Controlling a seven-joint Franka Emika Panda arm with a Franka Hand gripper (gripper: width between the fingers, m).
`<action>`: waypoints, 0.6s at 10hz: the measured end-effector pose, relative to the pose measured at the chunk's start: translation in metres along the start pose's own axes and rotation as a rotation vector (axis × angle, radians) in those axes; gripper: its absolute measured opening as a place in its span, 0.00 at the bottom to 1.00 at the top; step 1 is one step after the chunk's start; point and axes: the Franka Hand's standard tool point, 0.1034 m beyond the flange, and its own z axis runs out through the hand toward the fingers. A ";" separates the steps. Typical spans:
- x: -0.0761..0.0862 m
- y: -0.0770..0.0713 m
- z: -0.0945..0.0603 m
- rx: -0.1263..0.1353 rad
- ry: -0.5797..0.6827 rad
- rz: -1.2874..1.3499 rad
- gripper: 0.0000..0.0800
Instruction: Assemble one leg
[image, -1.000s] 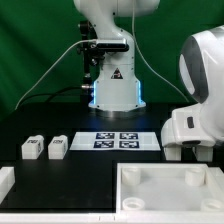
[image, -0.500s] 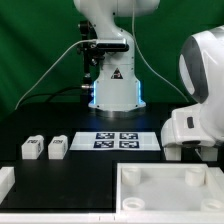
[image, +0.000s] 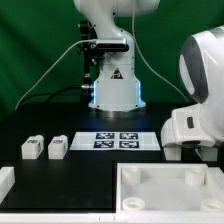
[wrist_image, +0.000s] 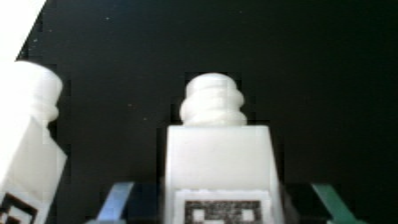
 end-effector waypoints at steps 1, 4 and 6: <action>0.000 0.000 0.000 0.000 0.000 0.000 0.36; -0.022 0.028 -0.075 0.017 0.027 -0.121 0.36; -0.041 0.042 -0.125 0.028 0.136 -0.143 0.36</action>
Offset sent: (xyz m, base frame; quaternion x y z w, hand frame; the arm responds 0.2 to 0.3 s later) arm 0.0701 -0.0574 0.1000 -0.0030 0.0456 -0.1099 0.9929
